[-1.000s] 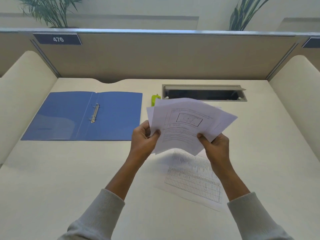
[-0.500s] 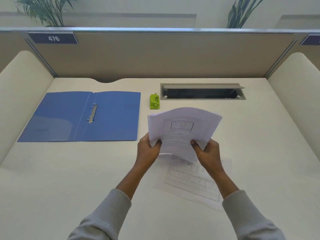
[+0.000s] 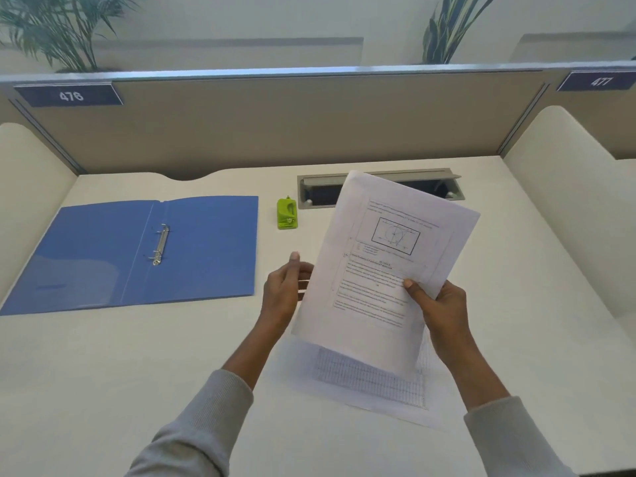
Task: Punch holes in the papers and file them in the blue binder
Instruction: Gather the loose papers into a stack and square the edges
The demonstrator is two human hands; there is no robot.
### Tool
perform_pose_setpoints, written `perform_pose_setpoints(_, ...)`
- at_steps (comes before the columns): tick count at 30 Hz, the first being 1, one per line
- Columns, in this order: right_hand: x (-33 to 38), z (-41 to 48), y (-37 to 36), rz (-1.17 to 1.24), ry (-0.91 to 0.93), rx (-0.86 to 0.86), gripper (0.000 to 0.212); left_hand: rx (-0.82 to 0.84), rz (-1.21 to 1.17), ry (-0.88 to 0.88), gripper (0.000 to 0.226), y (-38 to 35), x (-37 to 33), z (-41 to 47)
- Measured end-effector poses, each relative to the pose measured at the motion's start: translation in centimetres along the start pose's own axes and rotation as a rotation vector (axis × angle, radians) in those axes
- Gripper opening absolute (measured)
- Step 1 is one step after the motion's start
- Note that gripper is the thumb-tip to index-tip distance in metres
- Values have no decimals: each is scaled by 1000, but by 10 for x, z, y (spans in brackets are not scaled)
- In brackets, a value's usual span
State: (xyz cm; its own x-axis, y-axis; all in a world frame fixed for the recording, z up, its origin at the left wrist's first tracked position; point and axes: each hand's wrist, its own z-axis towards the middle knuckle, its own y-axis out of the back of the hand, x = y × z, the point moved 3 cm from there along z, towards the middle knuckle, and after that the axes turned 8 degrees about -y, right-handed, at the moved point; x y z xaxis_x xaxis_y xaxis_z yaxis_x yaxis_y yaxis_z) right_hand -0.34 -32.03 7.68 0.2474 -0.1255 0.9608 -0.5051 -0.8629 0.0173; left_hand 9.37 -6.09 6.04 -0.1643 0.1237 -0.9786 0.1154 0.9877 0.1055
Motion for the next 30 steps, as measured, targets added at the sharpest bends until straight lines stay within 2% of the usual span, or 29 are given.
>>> perform_pose_setpoints(3,-1,1,17,17,-49,-27,33,12,221,-48,34,-10,21,2)
perform_pose_setpoints(6,-3,3,36,38,-99,-63,33,163,448,-131,11,-25,40,5)
perform_pose_setpoints(10,-9,5,56,32,-157,-115,34,399,671,-231,5,-58,34,6)
perform_pose_setpoints(13,-15,3,65,37,-196,-133,34,560,787,-224,13,-82,24,3)
perform_pose_setpoints(16,-22,-1,71,36,-223,-125,34,584,720,-132,16,-88,27,2)
perform_pose_setpoints(18,-26,-3,74,30,-237,-118,35,614,799,-136,17,-93,33,4)
perform_pose_setpoints(20,-30,-6,76,27,-251,-107,36,667,808,-114,42,-100,35,5)
perform_pose_setpoints(22,-34,-9,77,32,-272,-98,36,685,853,-159,51,-107,30,4)
perform_pose_setpoints(25,-39,-12,76,55,-305,-79,36,680,933,-315,45,-113,28,6)
perform_pose_setpoints(27,-41,-14,75,68,-317,-69,38,620,880,-331,49,-110,21,5)
perform_pose_setpoints(29,-42,-16,74,74,-322,-66,38,643,895,-397,55,-109,8,0)
perform_pose_setpoints(30,-42,-16,73,75,-326,-62,38,687,887,-359,51,-108,-1,-5)
